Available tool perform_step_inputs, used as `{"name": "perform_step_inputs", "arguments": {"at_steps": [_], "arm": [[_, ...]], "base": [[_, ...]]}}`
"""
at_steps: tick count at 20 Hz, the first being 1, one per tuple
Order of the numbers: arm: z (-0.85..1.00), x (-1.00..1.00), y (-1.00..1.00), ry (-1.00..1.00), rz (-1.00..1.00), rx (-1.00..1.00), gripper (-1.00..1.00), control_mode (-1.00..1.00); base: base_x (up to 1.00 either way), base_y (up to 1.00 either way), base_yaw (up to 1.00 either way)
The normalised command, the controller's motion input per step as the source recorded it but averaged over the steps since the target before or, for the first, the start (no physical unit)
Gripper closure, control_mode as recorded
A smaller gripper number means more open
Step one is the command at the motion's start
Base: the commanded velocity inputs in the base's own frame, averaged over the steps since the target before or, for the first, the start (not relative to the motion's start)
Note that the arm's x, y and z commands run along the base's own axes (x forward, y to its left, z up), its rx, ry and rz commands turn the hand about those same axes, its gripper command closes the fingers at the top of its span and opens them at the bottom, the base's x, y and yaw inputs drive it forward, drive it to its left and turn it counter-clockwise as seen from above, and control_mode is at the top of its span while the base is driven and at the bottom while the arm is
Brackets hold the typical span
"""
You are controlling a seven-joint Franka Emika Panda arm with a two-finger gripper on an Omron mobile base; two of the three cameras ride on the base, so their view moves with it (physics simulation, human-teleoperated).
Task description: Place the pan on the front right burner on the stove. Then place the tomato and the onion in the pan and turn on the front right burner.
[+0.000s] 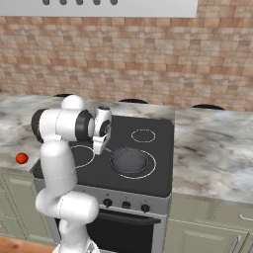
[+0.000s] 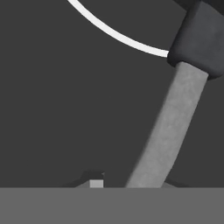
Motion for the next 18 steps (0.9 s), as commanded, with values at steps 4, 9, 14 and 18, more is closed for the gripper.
{"name": "perform_step_inputs", "arguments": {"at_steps": [4, 9, 14, 18], "arm": [[-0.37, 0.03, -0.24, 0.0, 0.0, 0.0, 1.0, -1.0], [-0.38, 0.0, -0.23, 0.0, 0.0, 0.0, 1.0, -1.0], [-0.41, 0.0, -0.27, 0.0, 0.01, -0.01, 1.0, -1.0], [-0.33, 0.0, -0.16, 0.0, 0.0, 0.0, 1.0, -1.0]], "base": [[0.0, 0.0, 0.0], [0.0, 0.0, 0.0], [0.0, 0.0, 0.0], [0.0, 0.0, 0.0]]}}
